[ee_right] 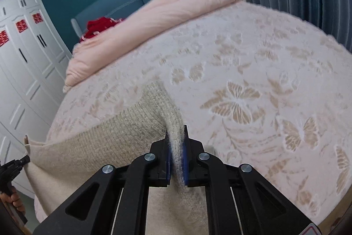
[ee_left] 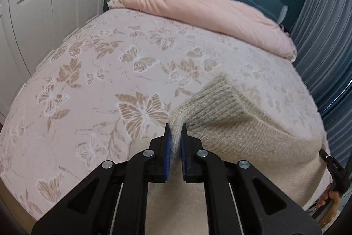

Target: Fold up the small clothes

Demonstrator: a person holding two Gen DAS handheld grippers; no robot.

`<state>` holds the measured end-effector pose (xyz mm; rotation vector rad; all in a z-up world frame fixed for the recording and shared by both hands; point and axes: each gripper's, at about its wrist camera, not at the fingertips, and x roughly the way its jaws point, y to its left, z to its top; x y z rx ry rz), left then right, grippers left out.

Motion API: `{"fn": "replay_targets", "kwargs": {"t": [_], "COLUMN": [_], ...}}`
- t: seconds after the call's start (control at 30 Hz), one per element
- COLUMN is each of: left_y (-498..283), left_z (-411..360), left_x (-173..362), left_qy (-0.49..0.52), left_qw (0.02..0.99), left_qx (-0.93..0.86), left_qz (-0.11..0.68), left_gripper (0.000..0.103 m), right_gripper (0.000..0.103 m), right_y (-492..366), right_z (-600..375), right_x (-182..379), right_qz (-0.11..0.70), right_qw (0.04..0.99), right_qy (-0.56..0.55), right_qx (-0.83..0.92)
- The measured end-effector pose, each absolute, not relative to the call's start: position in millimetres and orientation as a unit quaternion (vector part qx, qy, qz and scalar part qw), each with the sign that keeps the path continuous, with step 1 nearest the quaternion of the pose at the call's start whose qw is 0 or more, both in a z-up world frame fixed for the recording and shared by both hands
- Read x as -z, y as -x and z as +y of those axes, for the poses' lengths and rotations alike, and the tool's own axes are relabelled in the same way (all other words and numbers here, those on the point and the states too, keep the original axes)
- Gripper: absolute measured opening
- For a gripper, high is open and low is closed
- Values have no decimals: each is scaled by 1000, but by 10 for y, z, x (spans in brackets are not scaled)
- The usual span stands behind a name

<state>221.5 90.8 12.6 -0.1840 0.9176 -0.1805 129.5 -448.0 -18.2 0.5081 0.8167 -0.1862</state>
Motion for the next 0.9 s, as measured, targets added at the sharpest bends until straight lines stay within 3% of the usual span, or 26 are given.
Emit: {"fn": "replay_targets", "kwargs": {"t": [0.13, 0.27, 0.37, 0.43, 0.5, 0.53, 0.67, 0.8, 0.9], "left_y": [-2489, -2495, -2507, -2448, -2321, -2211, -1617, -1056, -848], "left_z": [798, 837, 856, 914, 949, 963, 911, 503, 255], "left_x": [647, 950, 1079, 1002, 851, 743, 418, 532, 821], "left_qy": [61, 61, 55, 79, 83, 85, 127, 109, 28], "left_qw": [854, 845, 836, 838, 845, 854, 863, 848, 837], "left_qx": [43, 27, 23, 29, 23, 23, 73, 120, 105], "left_qz": [515, 531, 545, 540, 528, 513, 484, 505, 536], "left_gripper": [7, 8, 14, 24, 56, 57, 59, 63, 63], "right_gripper": [7, 8, 10, 24, 43, 43, 38, 9, 6], "right_y": [-1527, -1594, -1685, -1598, -1399, -1274, -848, -614, -490], "right_z": [-4522, -4574, -4551, -4517, -4409, -4321, -3662, -2614, -2003], "right_x": [870, 1000, 1137, 944, 649, 513, 275, 537, 729], "right_qz": [459, 464, 504, 487, 455, 435, 422, 476, 499], "right_qw": [843, 835, 822, 831, 853, 866, 882, 856, 849], "right_qy": [-257, -274, -244, -241, -218, -209, -206, -181, -111], "right_qx": [115, 113, 103, 113, 132, 133, 41, -89, -136]}}
